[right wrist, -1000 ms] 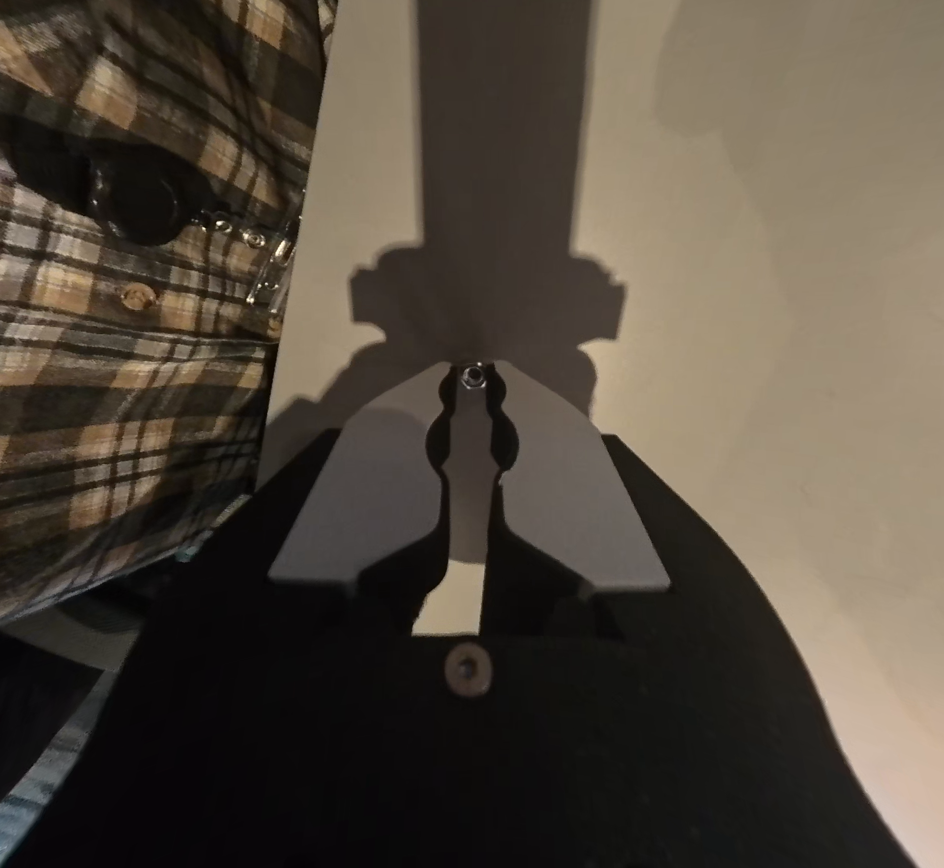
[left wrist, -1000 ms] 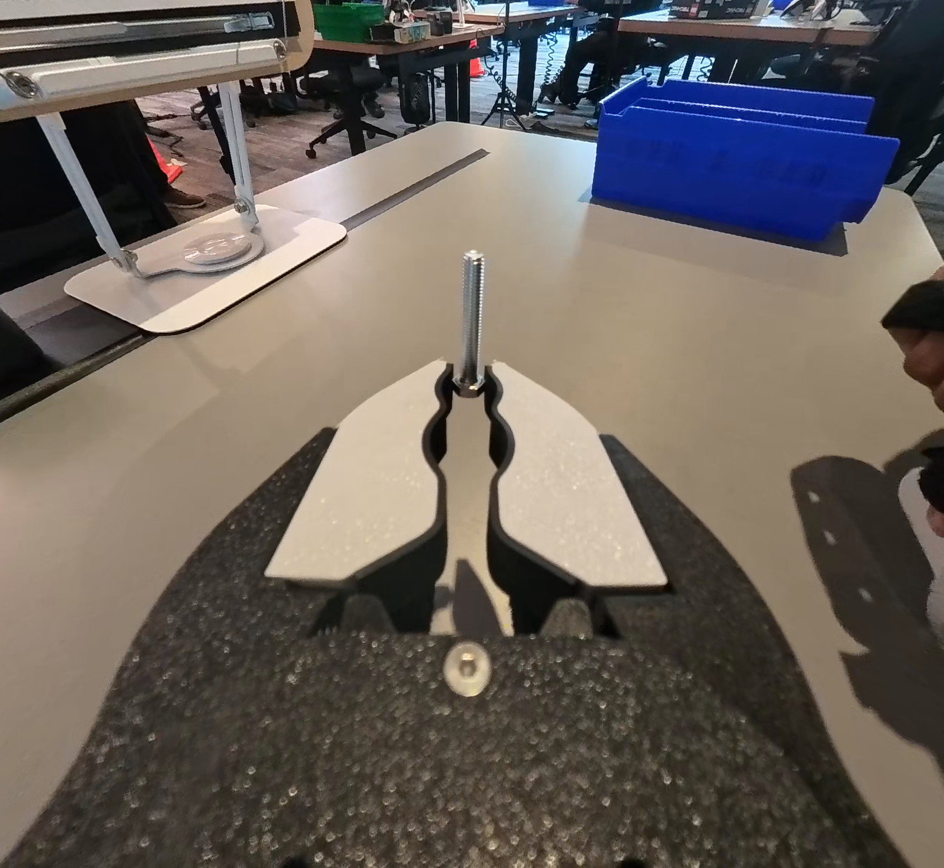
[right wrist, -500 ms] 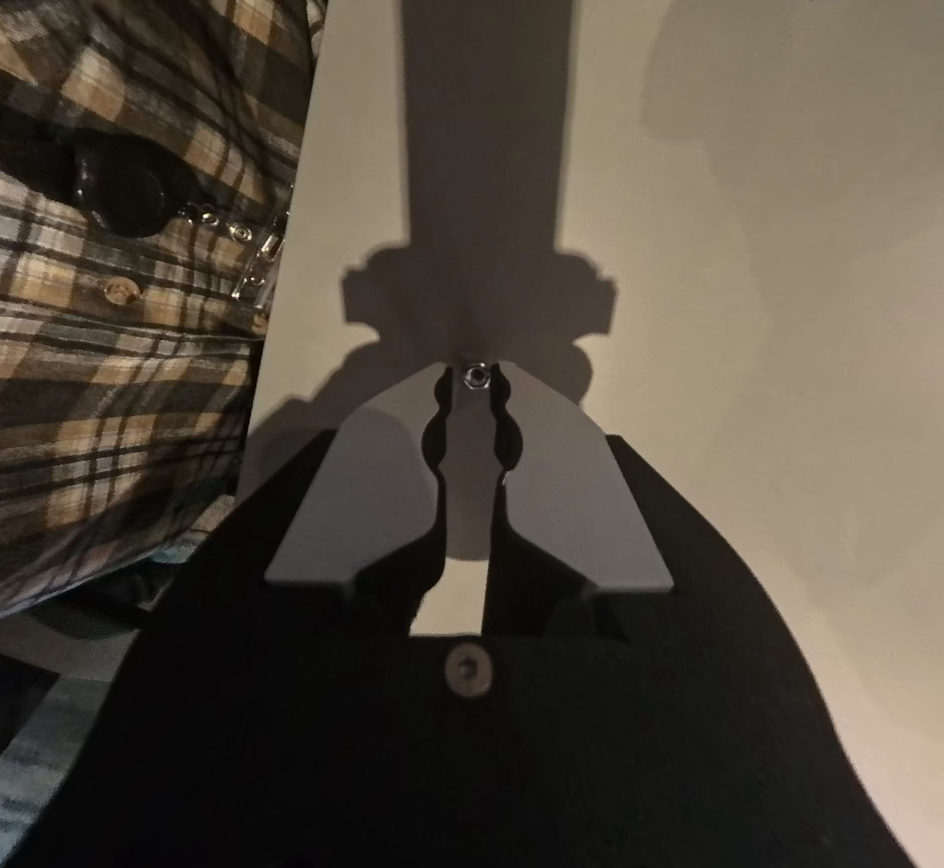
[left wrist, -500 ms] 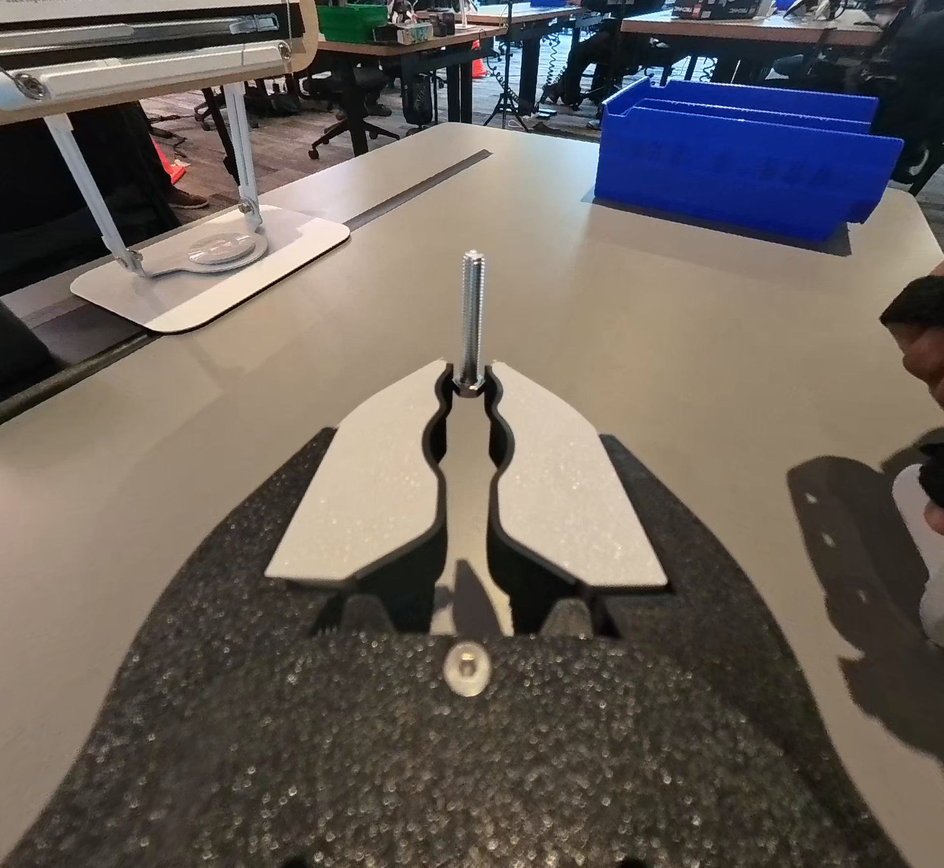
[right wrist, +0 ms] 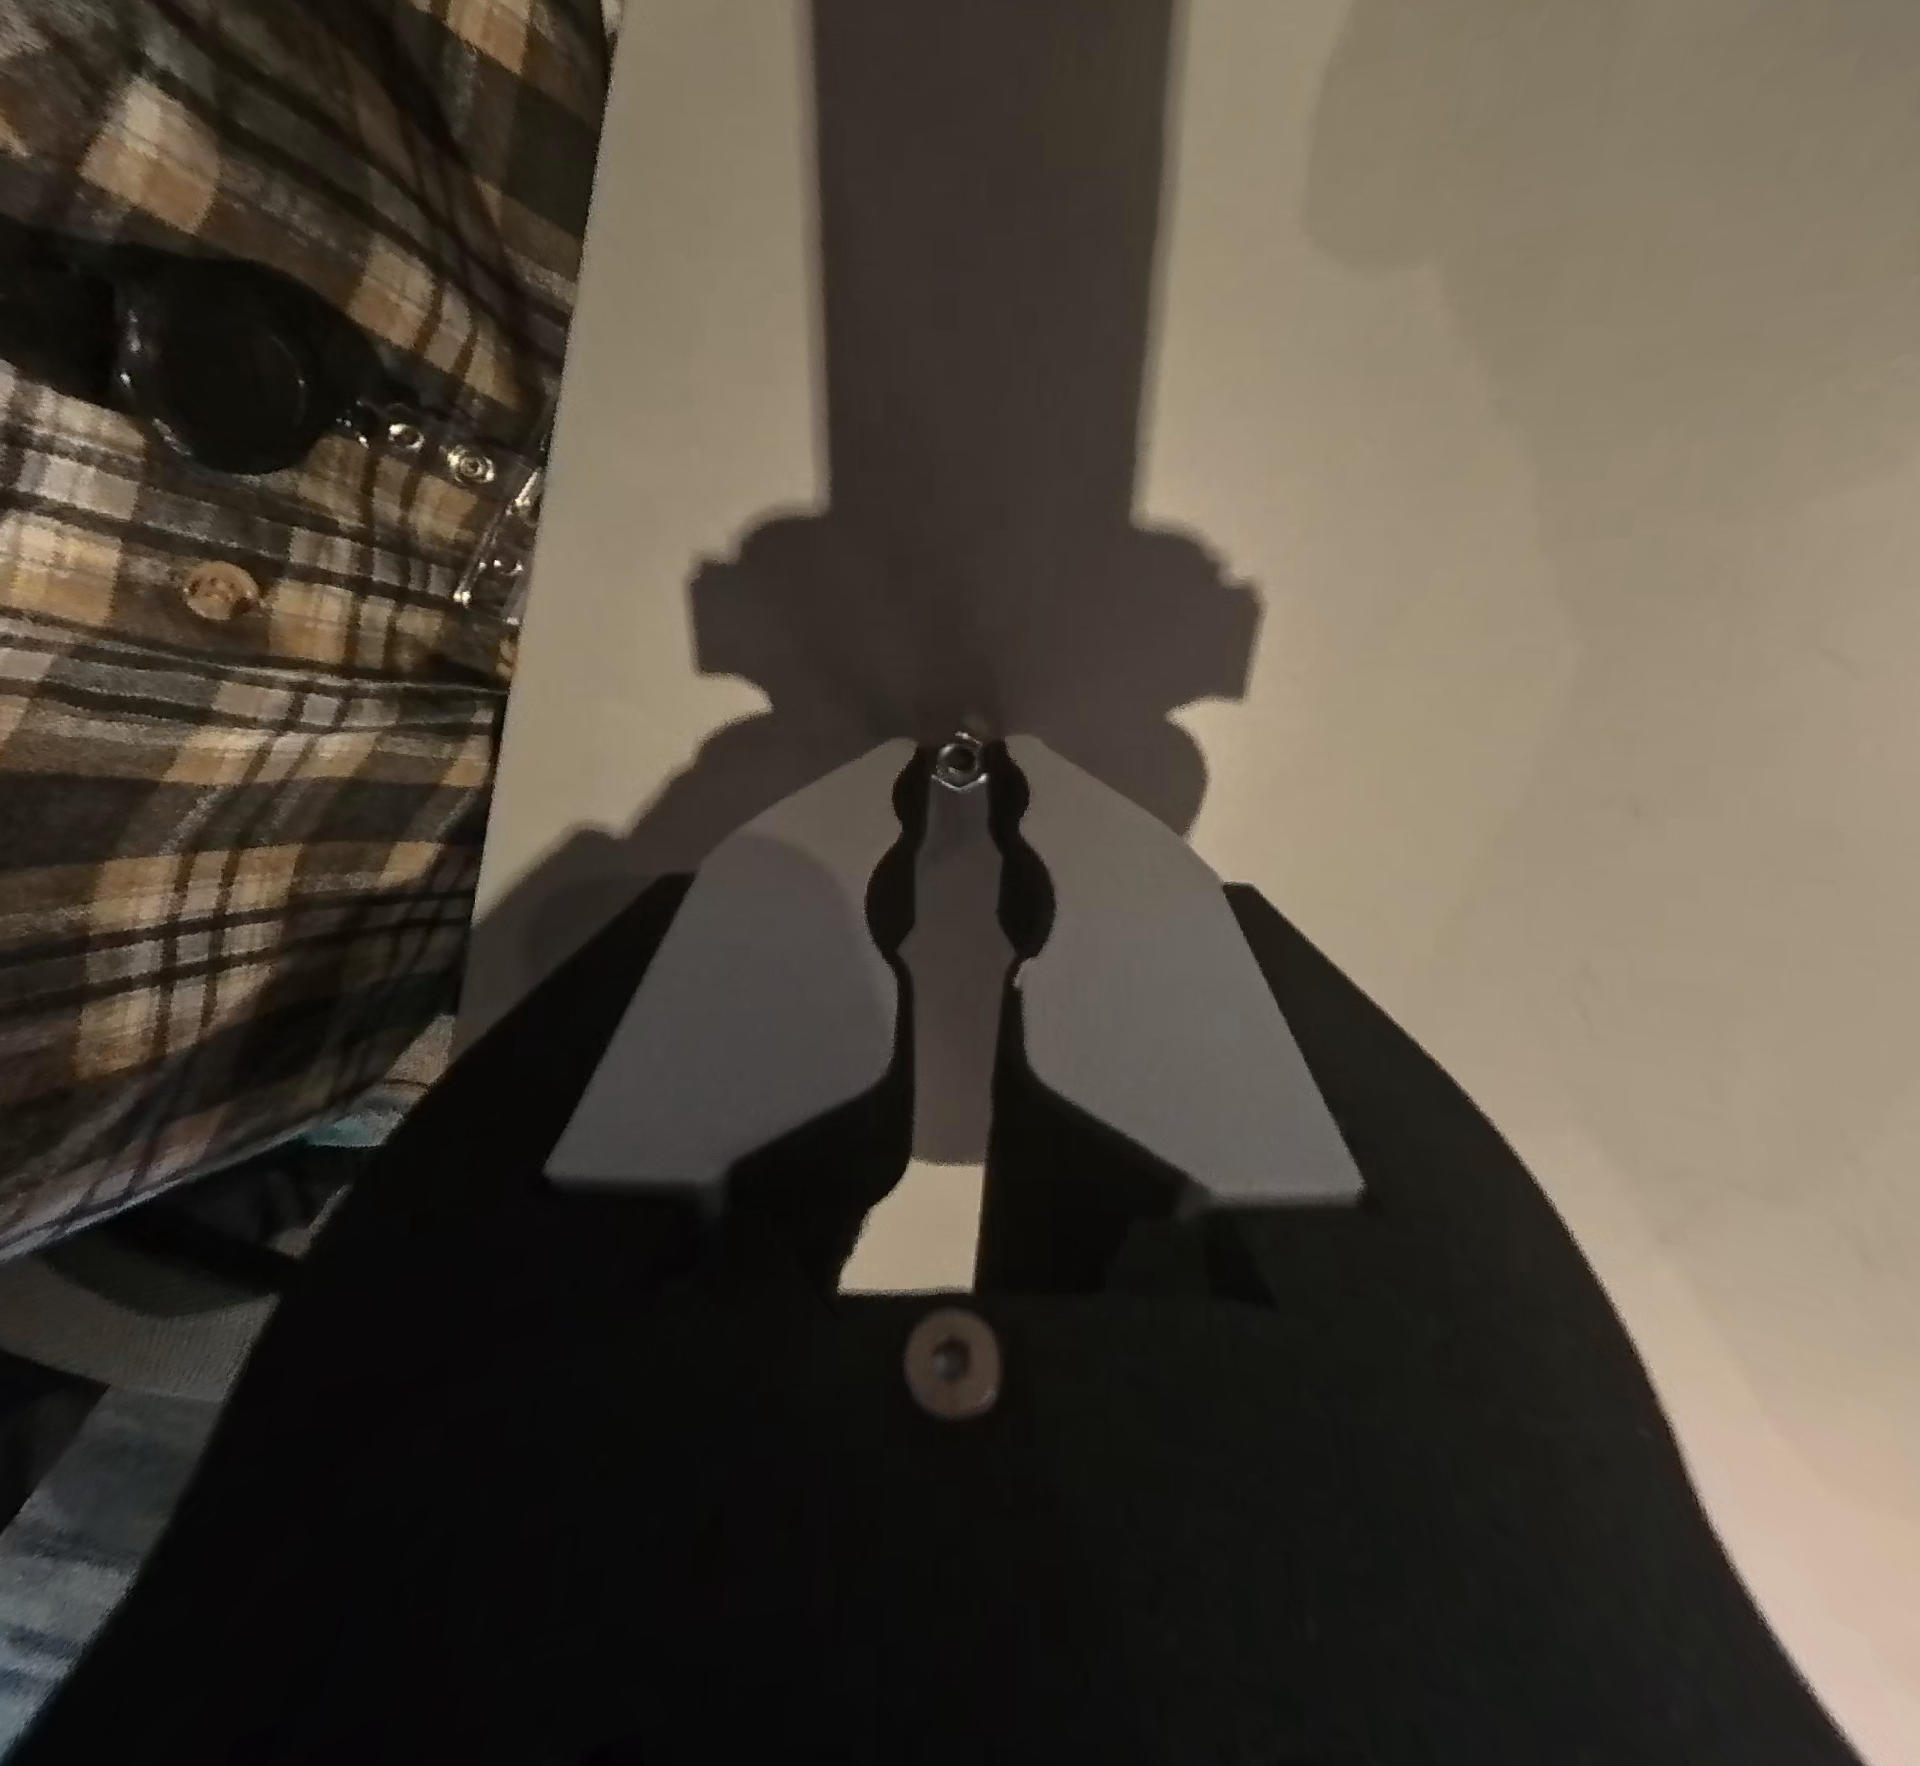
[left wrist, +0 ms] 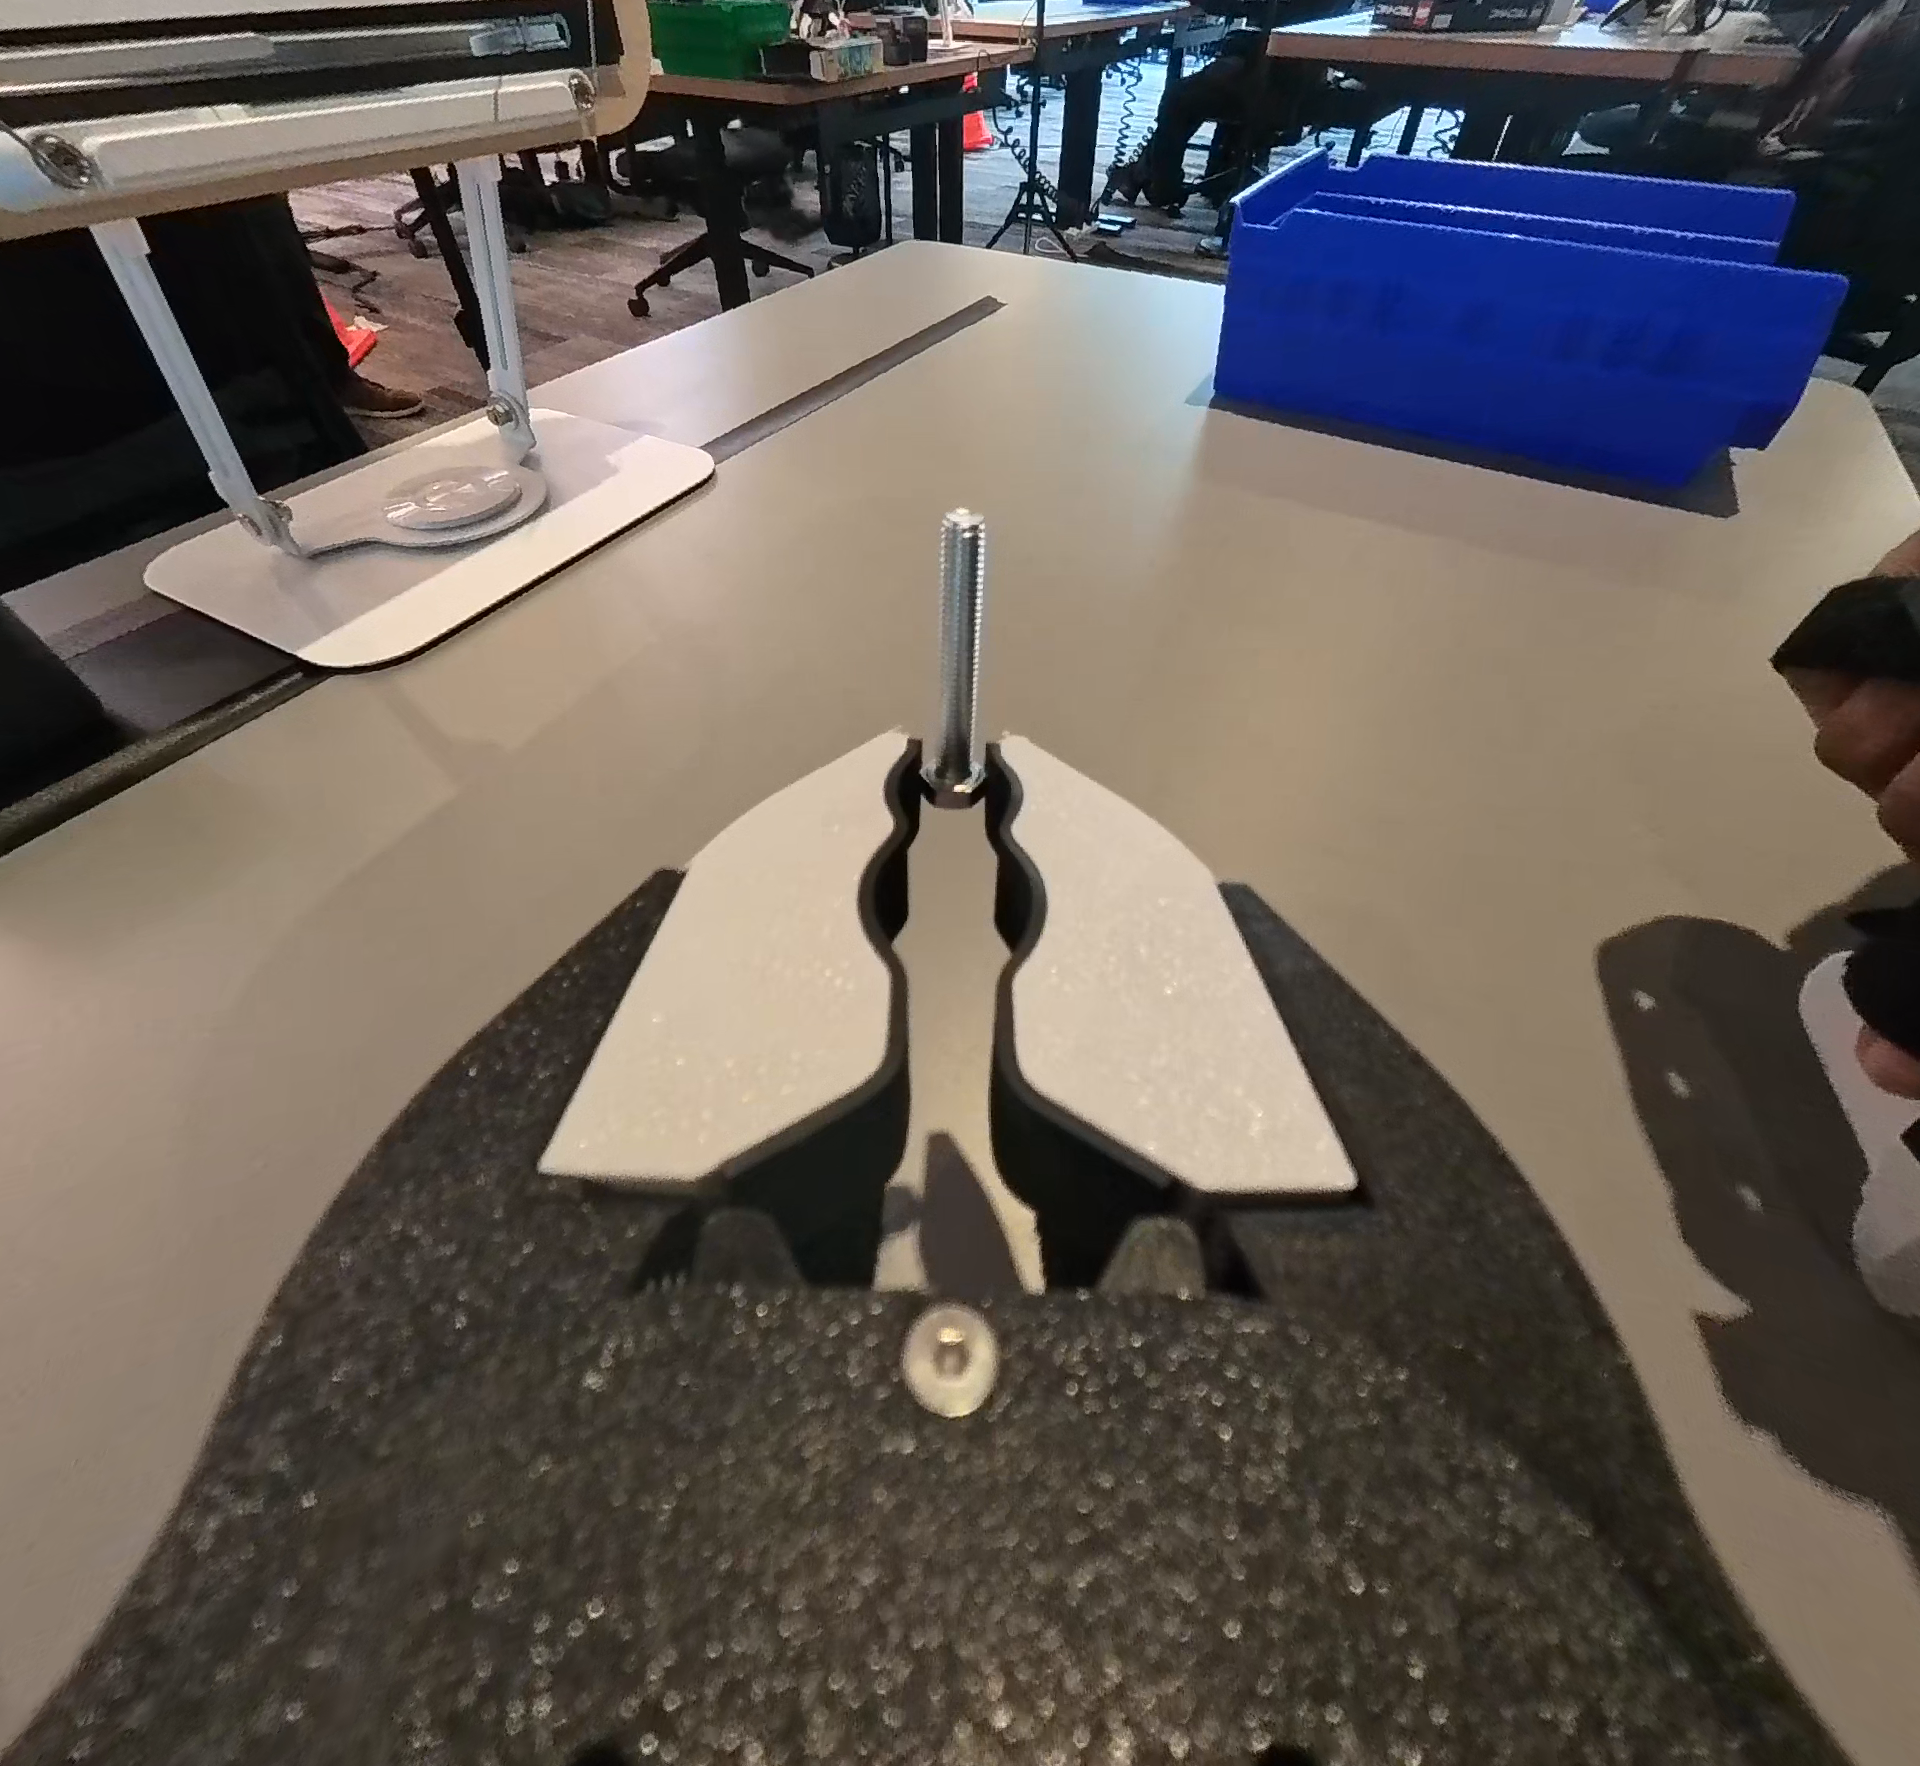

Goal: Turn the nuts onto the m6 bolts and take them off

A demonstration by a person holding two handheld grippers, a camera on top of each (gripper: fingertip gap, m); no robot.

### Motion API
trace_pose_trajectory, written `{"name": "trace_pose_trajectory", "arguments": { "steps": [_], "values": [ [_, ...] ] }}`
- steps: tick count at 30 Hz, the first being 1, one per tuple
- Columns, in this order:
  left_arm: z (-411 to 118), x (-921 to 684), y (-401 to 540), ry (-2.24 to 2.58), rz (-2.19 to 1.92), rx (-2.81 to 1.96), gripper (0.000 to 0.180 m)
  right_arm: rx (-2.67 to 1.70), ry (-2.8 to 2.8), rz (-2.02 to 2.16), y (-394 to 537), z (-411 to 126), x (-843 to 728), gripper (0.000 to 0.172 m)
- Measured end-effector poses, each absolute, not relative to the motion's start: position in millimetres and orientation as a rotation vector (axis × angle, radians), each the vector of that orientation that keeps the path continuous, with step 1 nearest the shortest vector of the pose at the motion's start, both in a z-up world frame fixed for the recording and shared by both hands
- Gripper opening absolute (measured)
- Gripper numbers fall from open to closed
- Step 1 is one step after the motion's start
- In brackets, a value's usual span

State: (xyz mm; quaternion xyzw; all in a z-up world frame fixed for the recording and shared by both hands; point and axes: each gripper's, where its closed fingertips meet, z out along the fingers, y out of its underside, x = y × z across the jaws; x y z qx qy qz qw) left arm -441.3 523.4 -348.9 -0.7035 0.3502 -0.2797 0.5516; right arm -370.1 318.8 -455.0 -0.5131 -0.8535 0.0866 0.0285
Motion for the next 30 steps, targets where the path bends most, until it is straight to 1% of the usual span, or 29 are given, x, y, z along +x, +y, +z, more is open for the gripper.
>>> {"name": "trace_pose_trajectory", "arguments": {
  "steps": [7, 9, 11, 17, 20, 24, 30],
  "values": [
    [-349, -440, 523, 0.827, -0.679, -1.663, 0.011, -1.614, -2.579, 0.283, 324, -454, -369, 0.010],
    [-349, -436, 519, 0.843, -0.704, -1.653, 0.011, -1.620, -2.527, 0.267, 334, -447, -366, 0.010],
    [-348, -427, 513, 0.872, -0.739, -1.626, 0.011, -1.650, -2.403, 0.307, 352, -419, -364, 0.010],
    [-342, -386, 486, 0.964, -0.857, -1.535, 0.011, -1.623, -2.103, 0.263, 432, -295, -343, 0.010],
    [-339, -370, 474, 0.993, -0.897, -1.495, 0.011, -1.563, -2.122, 0.235, 452, -266, -342, 0.010],
    [-340, -359, 466, 1.029, -0.888, -1.482, 0.010, -1.521, -2.220, 0.233, 461, -262, -350, 0.010],
    [-346, -354, 465, 1.051, -0.853, -1.507, 0.010, -1.477, -2.365, 0.193, 460, -279, -361, 0.010]
  ]
}}
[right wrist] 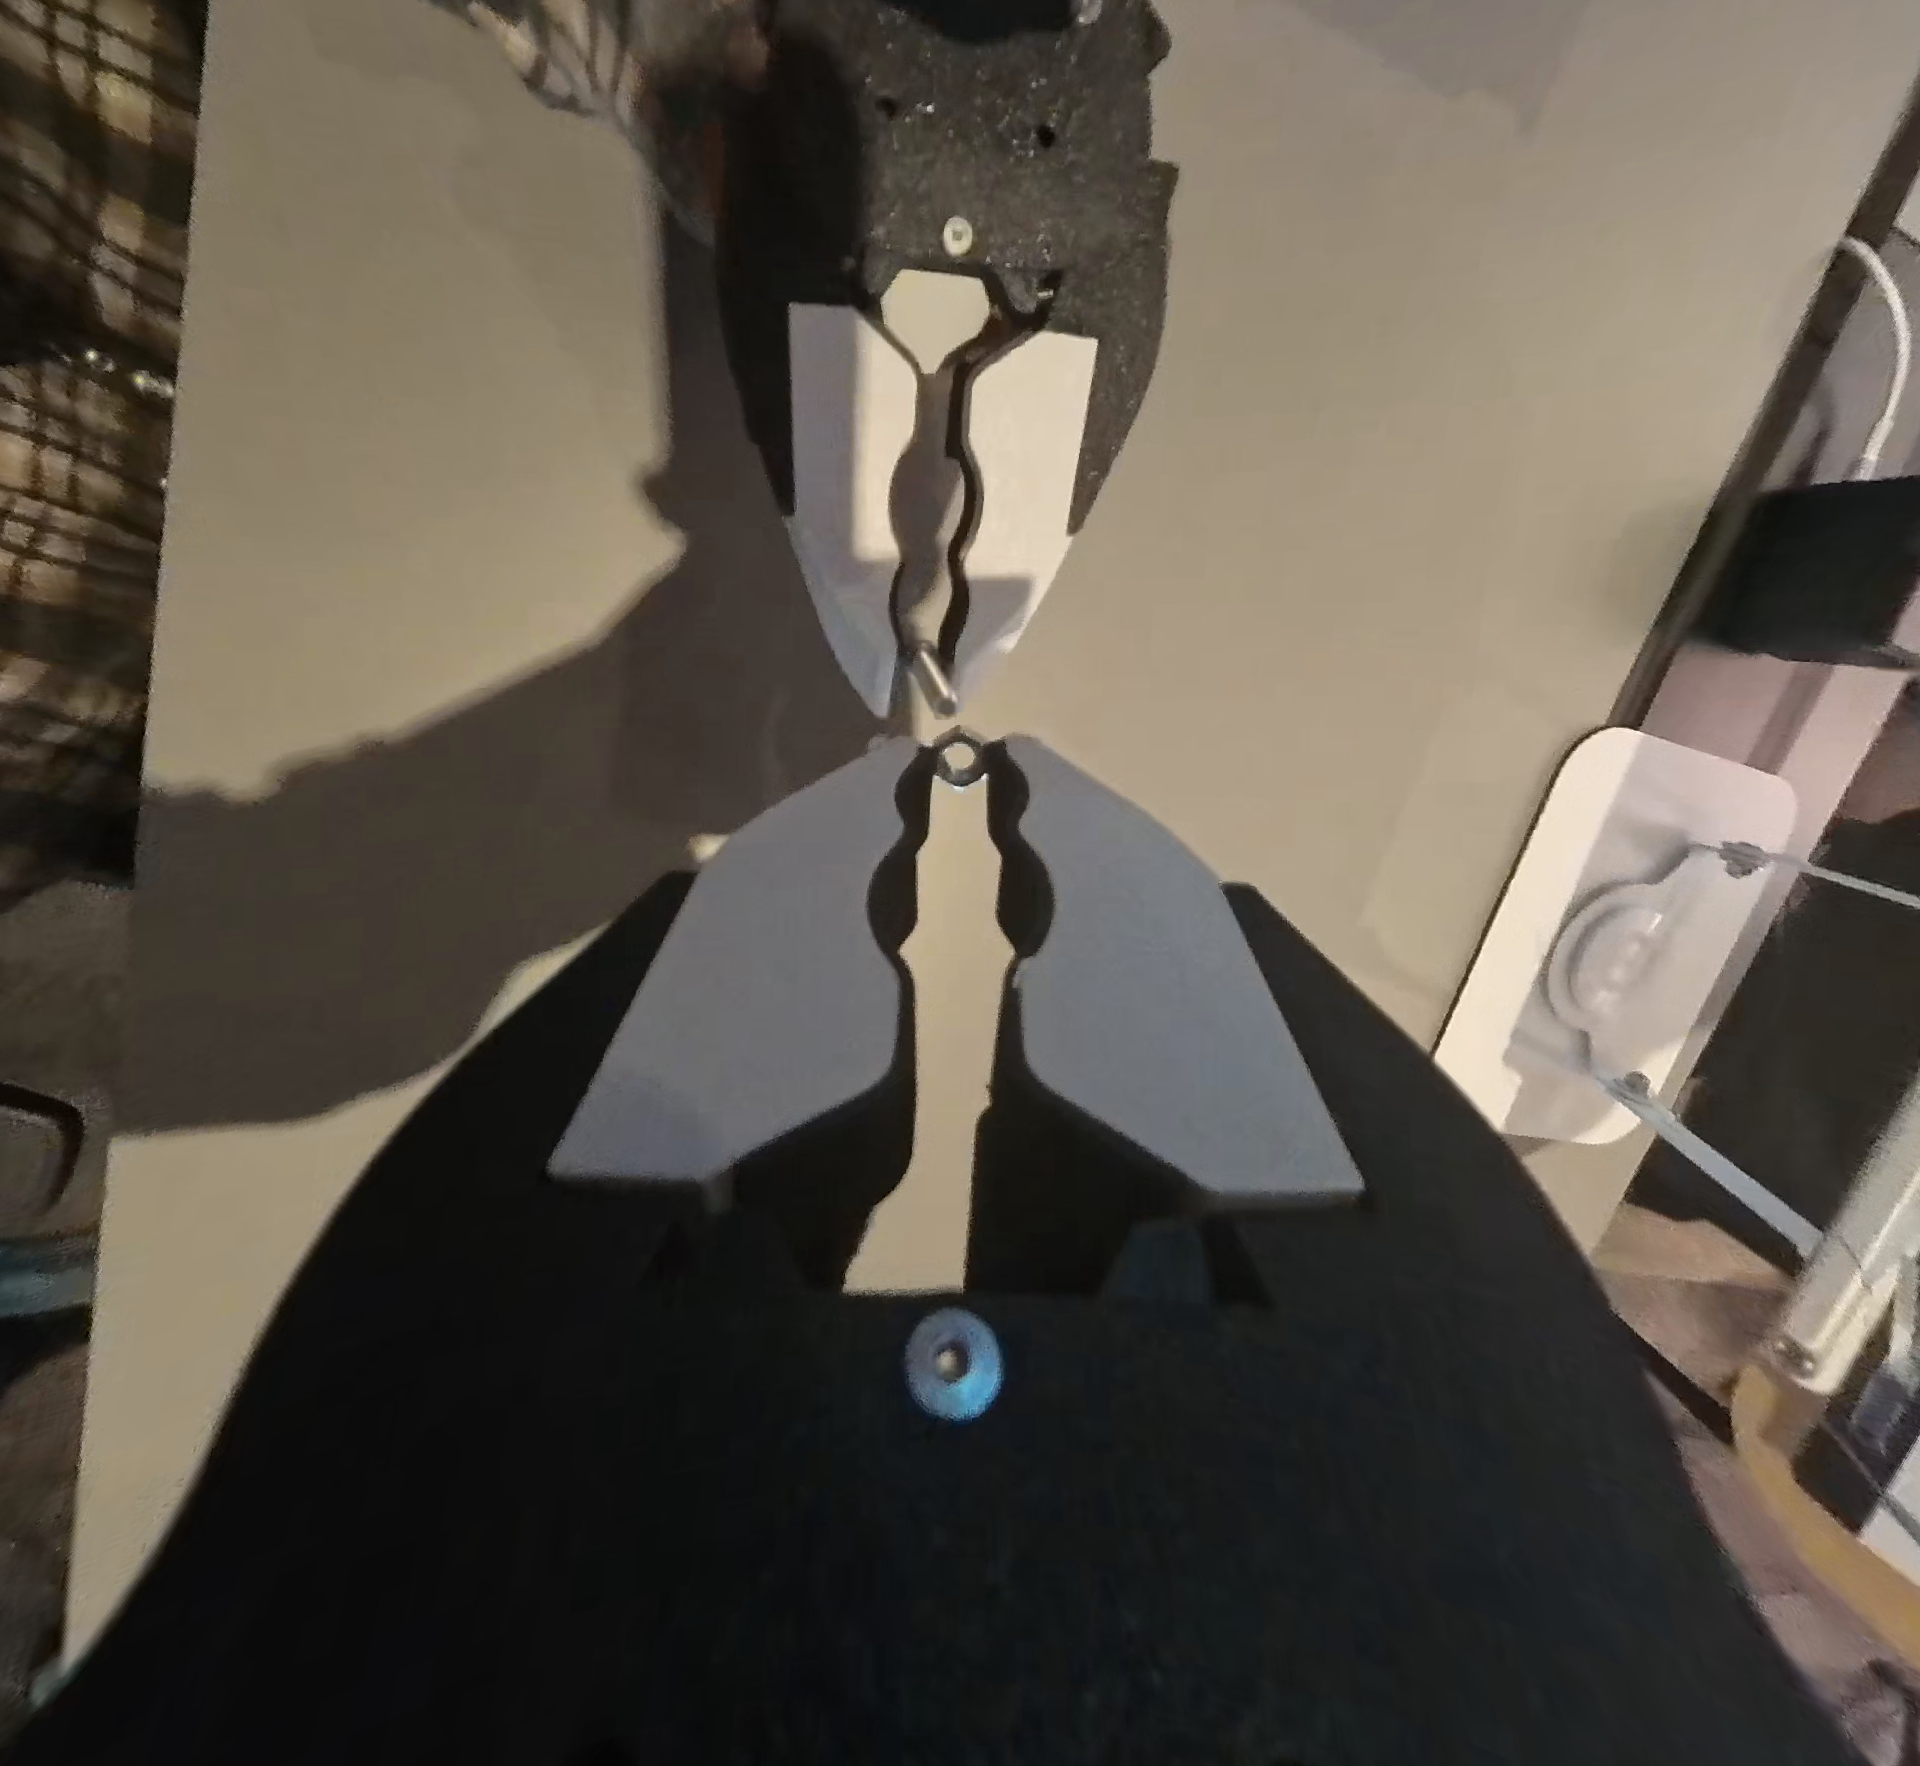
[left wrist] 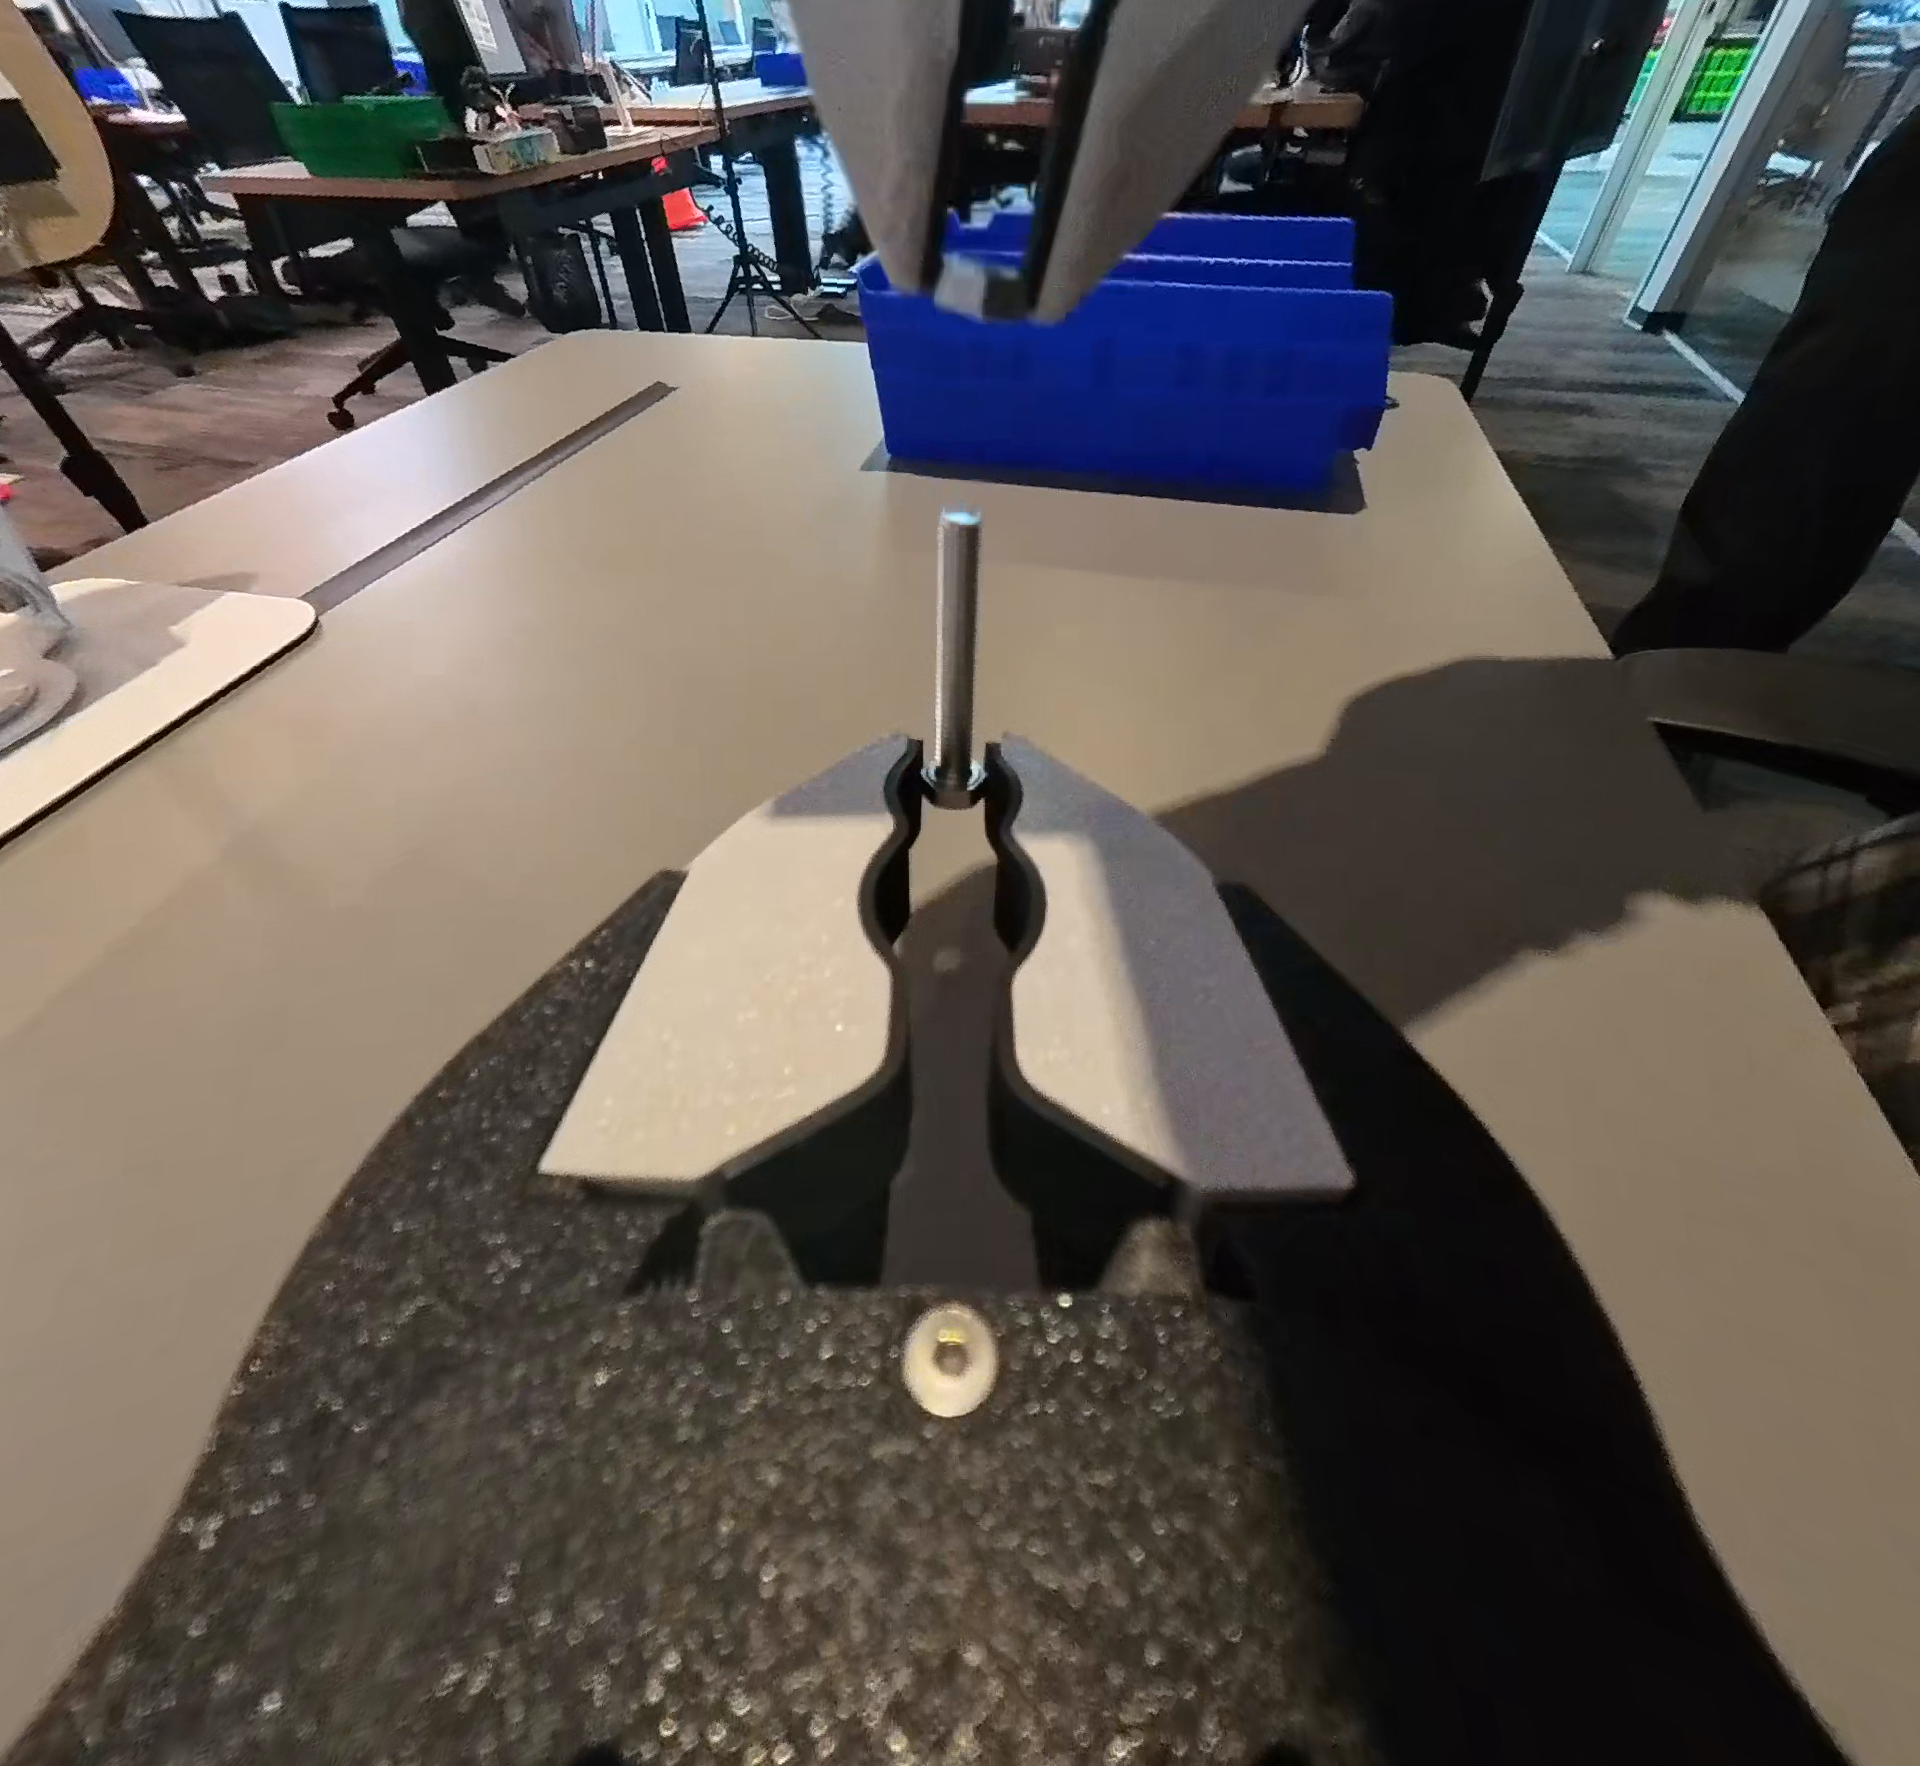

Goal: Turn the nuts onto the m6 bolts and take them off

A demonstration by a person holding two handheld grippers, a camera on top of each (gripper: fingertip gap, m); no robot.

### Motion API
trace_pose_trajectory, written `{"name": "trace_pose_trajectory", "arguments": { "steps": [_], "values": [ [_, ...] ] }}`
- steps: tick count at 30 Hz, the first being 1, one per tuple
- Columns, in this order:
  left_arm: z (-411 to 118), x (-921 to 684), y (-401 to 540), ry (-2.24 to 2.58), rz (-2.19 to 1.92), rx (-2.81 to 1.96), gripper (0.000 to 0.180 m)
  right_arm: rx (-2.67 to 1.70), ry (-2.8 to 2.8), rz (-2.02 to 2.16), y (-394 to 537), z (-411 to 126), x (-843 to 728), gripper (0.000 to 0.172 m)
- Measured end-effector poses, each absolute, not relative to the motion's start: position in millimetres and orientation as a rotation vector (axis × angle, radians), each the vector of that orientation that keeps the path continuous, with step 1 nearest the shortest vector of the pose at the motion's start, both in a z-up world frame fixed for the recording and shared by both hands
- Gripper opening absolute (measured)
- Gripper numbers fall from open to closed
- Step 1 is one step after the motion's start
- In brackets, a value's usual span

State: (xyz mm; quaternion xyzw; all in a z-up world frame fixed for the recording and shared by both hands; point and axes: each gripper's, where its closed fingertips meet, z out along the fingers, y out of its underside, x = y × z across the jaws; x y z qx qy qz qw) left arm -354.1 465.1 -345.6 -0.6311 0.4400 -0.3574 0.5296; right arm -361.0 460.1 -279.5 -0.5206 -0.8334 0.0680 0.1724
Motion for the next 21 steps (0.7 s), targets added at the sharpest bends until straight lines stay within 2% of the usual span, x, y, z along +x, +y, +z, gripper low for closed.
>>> {"name": "trace_pose_trajectory", "arguments": {
  "steps": [21],
  "values": [
    [-354, -355, 468, 1.076, -0.782, -1.575, 0.010, -1.508, -2.438, 0.167, 464, -311, -365, 0.010]
  ]
}}
